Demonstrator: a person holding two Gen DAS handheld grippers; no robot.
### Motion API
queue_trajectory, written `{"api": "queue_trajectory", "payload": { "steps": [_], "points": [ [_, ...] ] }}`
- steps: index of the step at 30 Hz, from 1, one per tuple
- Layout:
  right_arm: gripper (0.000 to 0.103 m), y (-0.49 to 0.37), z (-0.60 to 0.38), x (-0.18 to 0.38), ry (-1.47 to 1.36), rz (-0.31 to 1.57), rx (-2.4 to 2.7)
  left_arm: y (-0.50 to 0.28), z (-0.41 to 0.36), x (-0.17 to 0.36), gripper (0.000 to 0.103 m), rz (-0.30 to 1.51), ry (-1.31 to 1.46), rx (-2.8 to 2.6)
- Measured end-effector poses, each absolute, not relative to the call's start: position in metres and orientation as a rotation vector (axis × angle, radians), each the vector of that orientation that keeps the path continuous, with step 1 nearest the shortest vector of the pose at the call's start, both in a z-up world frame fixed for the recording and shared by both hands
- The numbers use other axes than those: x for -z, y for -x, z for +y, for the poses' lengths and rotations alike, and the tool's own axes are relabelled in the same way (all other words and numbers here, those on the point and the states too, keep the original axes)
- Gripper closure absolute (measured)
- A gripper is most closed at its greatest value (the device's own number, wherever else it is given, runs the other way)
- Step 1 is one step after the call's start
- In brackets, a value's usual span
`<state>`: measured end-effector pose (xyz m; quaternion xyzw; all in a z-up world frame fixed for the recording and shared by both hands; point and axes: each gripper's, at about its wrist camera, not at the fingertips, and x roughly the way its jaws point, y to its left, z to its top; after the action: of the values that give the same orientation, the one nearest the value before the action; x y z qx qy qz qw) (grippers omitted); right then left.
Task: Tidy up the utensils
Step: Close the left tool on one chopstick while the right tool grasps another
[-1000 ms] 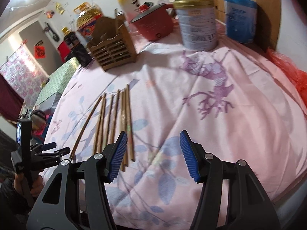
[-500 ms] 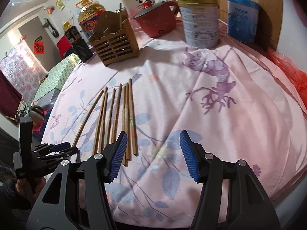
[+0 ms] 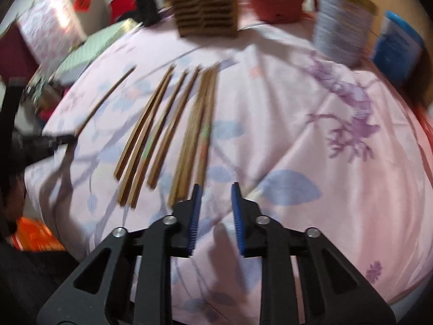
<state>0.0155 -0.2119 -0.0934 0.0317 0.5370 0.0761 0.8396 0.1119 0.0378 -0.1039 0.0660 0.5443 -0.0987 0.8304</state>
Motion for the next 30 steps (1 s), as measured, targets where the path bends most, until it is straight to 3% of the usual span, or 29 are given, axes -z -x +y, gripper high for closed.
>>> {"api": "queue_trajectory", "payload": {
  "steps": [7, 12, 13, 18, 21, 26, 30],
  "points": [
    [0.087, -0.020, -0.203, 0.099, -0.063, 1.136, -0.198, -0.110, 0.039, 0.104, 0.096, 1.154, -0.135, 0.204],
    [0.095, -0.027, -0.210, 0.103, -0.150, 1.125, -0.208, -0.110, 0.040, 0.104, 0.096, 1.157, -0.126, 0.210],
    [0.100, -0.029, -0.211, 0.105, -0.155, 1.128, -0.203, -0.110, 0.041, 0.104, 0.096, 1.158, -0.124, 0.211],
    [0.100, -0.029, -0.223, 0.112, -0.263, 1.138, -0.204, -0.110, 0.041, 0.104, 0.092, 1.159, -0.120, 0.212],
    [0.100, -0.029, -0.224, 0.113, -0.273, 1.135, -0.204, -0.109, 0.041, 0.103, 0.086, 1.158, -0.121, 0.216],
    [0.099, -0.031, -0.216, 0.111, -0.211, 1.115, -0.191, -0.106, 0.046, 0.105, 0.052, 1.153, -0.131, 0.174],
    [0.098, -0.032, -0.214, 0.111, -0.186, 1.099, -0.183, -0.106, 0.050, 0.105, 0.052, 1.151, -0.122, 0.173]
  ]
}}
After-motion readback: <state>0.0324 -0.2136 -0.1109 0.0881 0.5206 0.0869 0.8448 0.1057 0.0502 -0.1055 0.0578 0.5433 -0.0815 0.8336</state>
